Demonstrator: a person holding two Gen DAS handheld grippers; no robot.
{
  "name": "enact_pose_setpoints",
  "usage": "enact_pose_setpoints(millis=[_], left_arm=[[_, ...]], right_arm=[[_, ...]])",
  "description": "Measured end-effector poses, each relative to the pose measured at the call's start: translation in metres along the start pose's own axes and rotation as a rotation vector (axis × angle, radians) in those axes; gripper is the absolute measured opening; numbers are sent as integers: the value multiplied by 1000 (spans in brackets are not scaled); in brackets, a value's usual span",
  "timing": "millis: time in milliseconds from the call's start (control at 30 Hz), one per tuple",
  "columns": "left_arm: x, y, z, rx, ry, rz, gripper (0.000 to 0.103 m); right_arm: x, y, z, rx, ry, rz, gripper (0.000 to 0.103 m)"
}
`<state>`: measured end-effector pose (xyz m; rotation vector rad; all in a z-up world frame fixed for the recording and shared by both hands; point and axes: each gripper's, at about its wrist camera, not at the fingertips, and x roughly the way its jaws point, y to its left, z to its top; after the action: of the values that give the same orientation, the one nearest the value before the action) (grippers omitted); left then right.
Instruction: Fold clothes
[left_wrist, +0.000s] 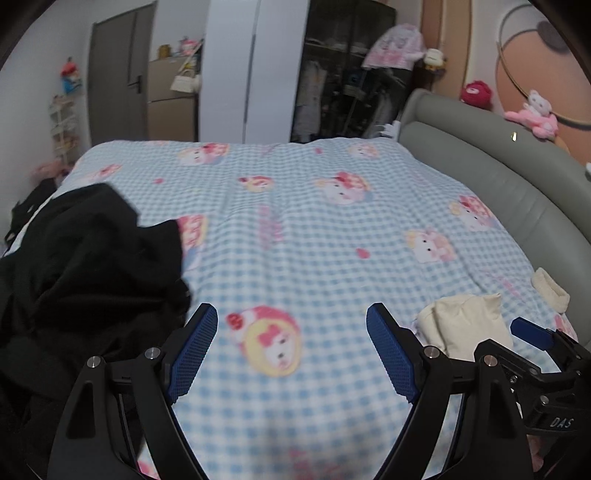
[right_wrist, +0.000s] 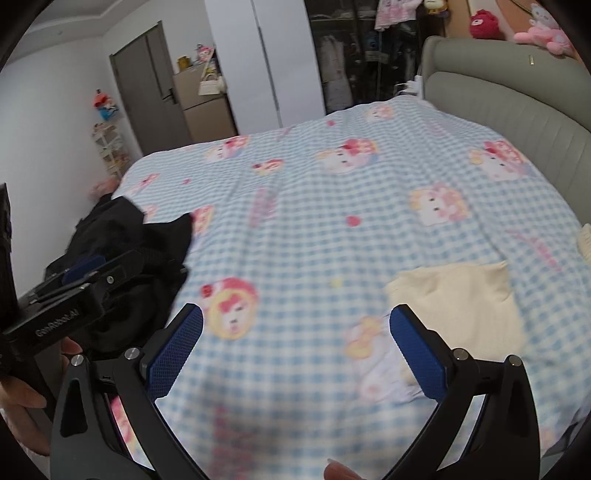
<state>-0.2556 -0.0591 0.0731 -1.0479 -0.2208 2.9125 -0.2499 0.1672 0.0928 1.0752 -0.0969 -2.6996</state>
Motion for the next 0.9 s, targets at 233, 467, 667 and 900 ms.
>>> enact_pose_setpoints(millis=[233, 467, 667, 900], left_arm=[[-27, 11, -24, -5, 16, 41, 87], [-82, 0, -47, -24, -18, 50, 87], [-144, -20, -93, 19, -58, 77, 87], [-176, -25, -154, 18, -35, 80, 91]], right_arm=[[-28, 41, -26, -31, 4, 11, 102], [-69, 45, -55, -4, -18, -20, 102], [-116, 42, -91, 32, -22, -54, 102], [-149, 50, -148, 34, 22, -56, 102]])
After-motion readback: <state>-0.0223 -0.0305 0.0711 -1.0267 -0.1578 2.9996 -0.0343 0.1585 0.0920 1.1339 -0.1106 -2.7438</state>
